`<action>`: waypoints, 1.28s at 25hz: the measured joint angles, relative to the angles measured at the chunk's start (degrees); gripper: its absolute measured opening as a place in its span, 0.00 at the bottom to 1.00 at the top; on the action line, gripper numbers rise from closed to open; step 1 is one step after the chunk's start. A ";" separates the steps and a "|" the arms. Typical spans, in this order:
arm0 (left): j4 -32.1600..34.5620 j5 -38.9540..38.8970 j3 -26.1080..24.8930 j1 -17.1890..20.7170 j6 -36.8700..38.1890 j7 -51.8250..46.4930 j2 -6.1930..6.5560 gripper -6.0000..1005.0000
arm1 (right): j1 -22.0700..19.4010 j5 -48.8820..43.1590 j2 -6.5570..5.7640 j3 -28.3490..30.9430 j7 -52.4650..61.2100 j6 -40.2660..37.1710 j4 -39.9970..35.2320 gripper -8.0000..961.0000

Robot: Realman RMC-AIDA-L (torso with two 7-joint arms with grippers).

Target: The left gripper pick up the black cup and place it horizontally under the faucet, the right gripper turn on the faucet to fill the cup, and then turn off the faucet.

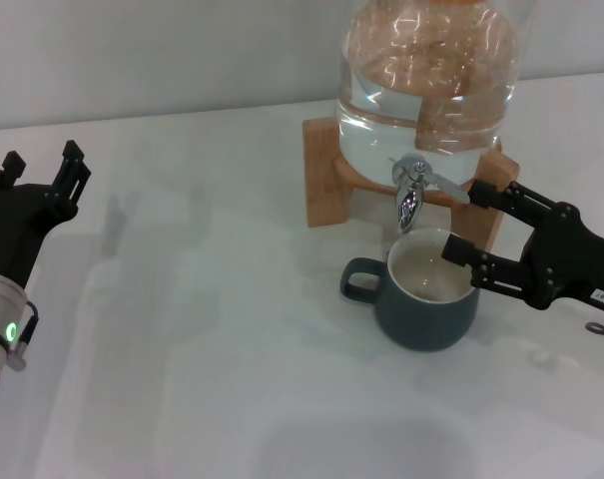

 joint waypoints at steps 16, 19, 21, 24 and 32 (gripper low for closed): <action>0.02 0.00 0.11 -0.08 0.00 0.00 0.00 0.76 | -0.17 -0.47 0.10 0.34 0.01 0.07 -0.15 0.86; 0.02 0.00 0.11 -0.08 0.00 0.00 0.00 0.76 | -0.18 -0.49 0.10 0.36 0.00 0.10 -0.18 0.86; 0.02 0.00 0.15 -0.08 0.00 0.00 0.00 0.76 | -0.17 -0.49 0.10 0.38 -0.01 0.13 -0.18 0.86; 0.02 0.00 0.22 -0.08 0.00 0.00 0.00 0.76 | -0.18 -0.49 0.09 0.28 -0.03 0.20 -0.18 0.86; 0.02 0.00 0.21 -0.08 0.00 0.00 0.00 0.76 | -0.18 -0.48 0.09 0.24 -0.04 0.42 -0.17 0.86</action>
